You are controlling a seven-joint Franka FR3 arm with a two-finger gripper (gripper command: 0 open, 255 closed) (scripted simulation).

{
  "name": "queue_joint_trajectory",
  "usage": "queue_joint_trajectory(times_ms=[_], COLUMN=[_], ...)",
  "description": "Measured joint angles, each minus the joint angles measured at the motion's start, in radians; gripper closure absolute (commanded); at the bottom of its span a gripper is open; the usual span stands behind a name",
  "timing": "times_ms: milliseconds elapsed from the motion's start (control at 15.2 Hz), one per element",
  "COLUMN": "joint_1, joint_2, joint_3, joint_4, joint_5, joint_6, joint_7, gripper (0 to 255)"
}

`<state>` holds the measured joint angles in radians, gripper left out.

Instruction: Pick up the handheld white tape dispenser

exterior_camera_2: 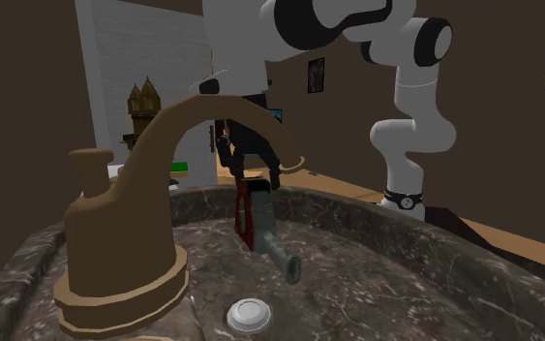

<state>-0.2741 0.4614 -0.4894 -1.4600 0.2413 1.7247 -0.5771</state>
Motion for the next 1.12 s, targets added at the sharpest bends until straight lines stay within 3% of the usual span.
queue_joint_trajectory(times_ms=[396,1122], joint_1=[-0.001,-0.017], joint_2=[0.000,-0.006], joint_3=[0.000,-0.005], joint_4=[0.014,0.152], joint_5=[-0.001,-0.007], joint_6=[-0.015,-0.156], joint_7=[0.002,0.014], gripper=[255,255])
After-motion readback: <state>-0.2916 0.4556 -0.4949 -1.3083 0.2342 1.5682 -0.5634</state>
